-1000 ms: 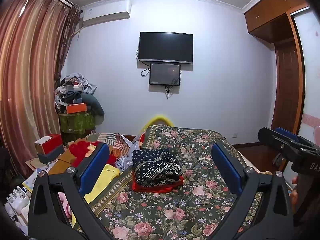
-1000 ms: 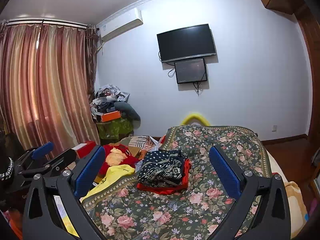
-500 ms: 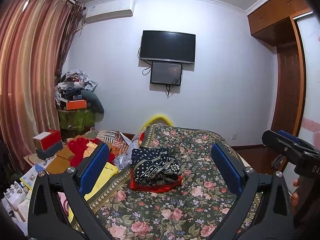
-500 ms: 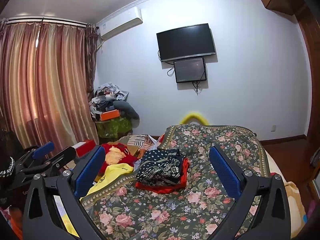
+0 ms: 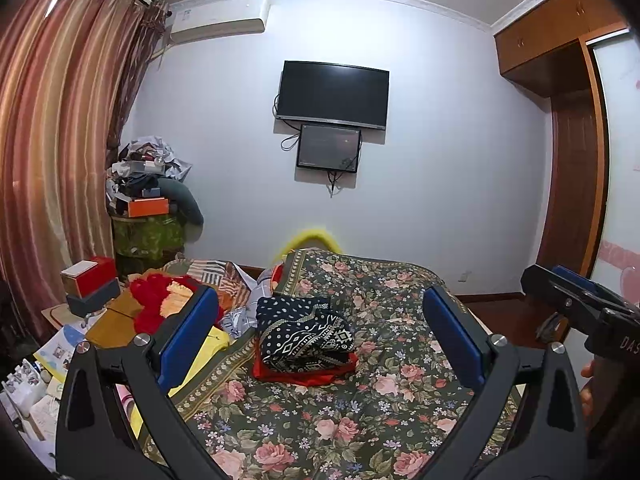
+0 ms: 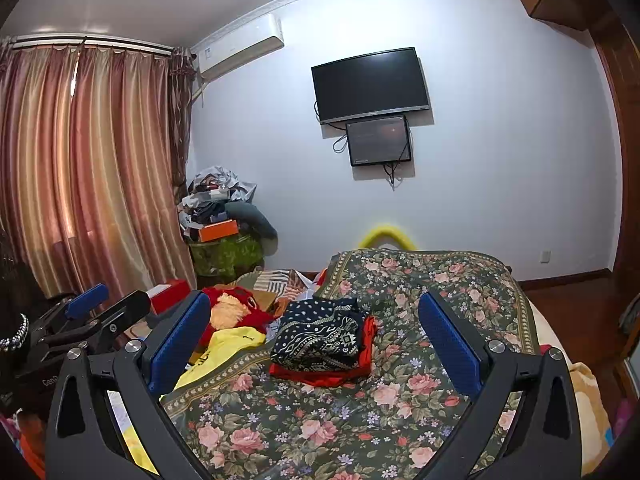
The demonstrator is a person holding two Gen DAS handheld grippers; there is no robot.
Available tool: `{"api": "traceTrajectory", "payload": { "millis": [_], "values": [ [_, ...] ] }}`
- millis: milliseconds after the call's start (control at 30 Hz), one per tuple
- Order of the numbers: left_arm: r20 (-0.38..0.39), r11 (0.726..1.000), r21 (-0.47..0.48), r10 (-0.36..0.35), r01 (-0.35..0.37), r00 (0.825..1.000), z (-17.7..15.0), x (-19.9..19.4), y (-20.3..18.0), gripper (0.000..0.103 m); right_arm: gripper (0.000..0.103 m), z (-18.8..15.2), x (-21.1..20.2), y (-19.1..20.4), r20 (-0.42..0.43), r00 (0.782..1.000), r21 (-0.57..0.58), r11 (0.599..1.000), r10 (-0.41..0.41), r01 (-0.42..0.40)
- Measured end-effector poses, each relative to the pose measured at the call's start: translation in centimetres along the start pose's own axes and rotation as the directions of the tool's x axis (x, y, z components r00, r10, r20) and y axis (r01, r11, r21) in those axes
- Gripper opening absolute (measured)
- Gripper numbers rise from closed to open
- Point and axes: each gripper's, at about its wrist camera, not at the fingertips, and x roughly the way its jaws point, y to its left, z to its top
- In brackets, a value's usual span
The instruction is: Fold large clothes
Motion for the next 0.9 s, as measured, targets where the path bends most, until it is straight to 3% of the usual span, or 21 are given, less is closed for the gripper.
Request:
{"api": "traceTrajectory", "payload": {
  "millis": [533,900],
  "values": [
    [-0.018,0.999,0.013,-0.047,0.047,0.999,0.07,0.14,-0.74,0.103,0.103,0.0,-0.05,-0.11,0.0,1.0,0.002,1.0,0.0,0.0],
    [-0.014,0.999,0.017,-0.031,0.031,0.999,-0.24,0.1,-0.91,0.103,0.103,-0.23,-0.07,-0.14,-0.007,1.0,0.009,1.0,-0.009,0.009]
  ]
}}
